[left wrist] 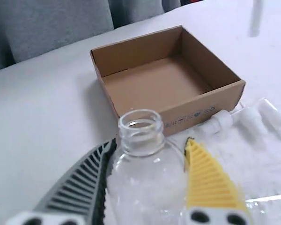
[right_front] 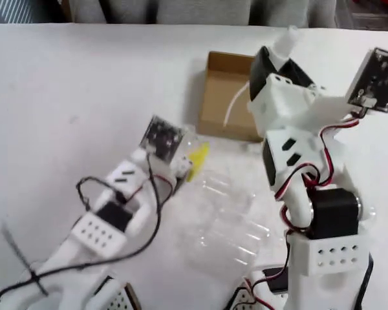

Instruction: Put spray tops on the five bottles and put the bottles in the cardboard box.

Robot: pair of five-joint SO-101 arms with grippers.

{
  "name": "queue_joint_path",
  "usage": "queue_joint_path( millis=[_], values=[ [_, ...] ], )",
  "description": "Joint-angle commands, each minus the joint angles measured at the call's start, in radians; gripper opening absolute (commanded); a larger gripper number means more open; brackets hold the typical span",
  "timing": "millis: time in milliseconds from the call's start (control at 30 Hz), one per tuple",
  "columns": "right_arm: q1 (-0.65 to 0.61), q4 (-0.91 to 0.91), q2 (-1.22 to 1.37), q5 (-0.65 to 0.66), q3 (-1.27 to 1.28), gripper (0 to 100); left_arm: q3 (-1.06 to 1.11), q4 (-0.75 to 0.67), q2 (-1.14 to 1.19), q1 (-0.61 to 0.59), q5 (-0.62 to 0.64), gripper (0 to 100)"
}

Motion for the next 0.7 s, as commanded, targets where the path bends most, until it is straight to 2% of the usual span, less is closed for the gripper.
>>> queue_joint_path(
  millis=[0, 133, 367, 567, 667],
  values=[
    [-0.007, -0.110, -0.073, -0.015, 0.074, 1.7, 0.083, -0.038, -0.208, 0.082, 0.011, 10],
    [-0.007, -0.229, -0.130, -0.014, 0.172, 1.7, 0.161, -0.040, -0.321, 0.153, 0.011, 10],
    [-0.044, -0.234, -0.202, -0.014, 0.236, 1.6, 0.180, -0.038, -0.338, 0.156, 0.011, 10],
    [-0.131, -0.113, -0.278, -0.012, 0.249, 1.6, 0.196, -0.040, -0.337, 0.156, 0.009, 10],
    [-0.154, -0.079, -0.329, 0.049, 0.255, 1.6, 0.196, -0.040, -0.337, 0.156, 0.009, 10]
  ],
)
